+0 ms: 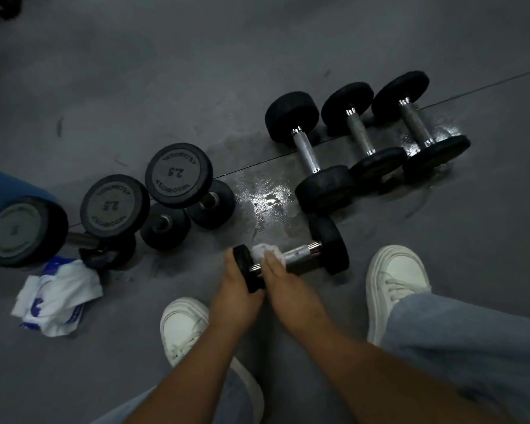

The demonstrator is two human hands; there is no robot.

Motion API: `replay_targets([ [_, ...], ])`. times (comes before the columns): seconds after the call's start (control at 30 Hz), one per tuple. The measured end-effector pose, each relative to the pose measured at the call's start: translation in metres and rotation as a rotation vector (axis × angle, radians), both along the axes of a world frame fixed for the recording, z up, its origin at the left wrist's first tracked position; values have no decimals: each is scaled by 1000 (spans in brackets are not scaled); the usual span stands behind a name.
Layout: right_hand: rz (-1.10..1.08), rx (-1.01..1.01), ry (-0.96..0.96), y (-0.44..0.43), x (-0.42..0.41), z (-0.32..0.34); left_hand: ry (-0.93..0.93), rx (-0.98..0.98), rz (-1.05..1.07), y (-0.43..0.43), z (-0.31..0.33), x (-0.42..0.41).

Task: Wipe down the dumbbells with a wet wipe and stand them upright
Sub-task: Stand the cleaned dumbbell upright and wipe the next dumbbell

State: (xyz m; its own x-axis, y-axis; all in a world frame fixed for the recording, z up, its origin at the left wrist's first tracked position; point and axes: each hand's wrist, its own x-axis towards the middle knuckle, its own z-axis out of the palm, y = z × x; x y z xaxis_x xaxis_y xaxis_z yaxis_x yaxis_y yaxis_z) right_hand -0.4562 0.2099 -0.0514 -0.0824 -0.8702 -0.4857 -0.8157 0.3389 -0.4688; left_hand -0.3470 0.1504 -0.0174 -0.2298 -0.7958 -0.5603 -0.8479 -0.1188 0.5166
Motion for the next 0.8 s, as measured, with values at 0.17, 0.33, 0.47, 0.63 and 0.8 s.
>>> replay_targets([
  [0.17, -294, -36, 0, -2, -22, 3, -168, 26, -91, -33, 1, -5],
  [0.33, -89, -5, -32, -13, -29, 7, -230, 95, -143, -49, 5, -4],
  [0.47, -6, -44, 4, -7, -14, 14, -117, -25, -36, -15, 7, 4],
  [0.63, -108, -101, 166, -3, -32, 13, -117, 25, -54, -18, 2, 1],
  [0.8, 85, -183, 82, 9, -11, 12, -219, 96, -104, -24, 13, 1],
])
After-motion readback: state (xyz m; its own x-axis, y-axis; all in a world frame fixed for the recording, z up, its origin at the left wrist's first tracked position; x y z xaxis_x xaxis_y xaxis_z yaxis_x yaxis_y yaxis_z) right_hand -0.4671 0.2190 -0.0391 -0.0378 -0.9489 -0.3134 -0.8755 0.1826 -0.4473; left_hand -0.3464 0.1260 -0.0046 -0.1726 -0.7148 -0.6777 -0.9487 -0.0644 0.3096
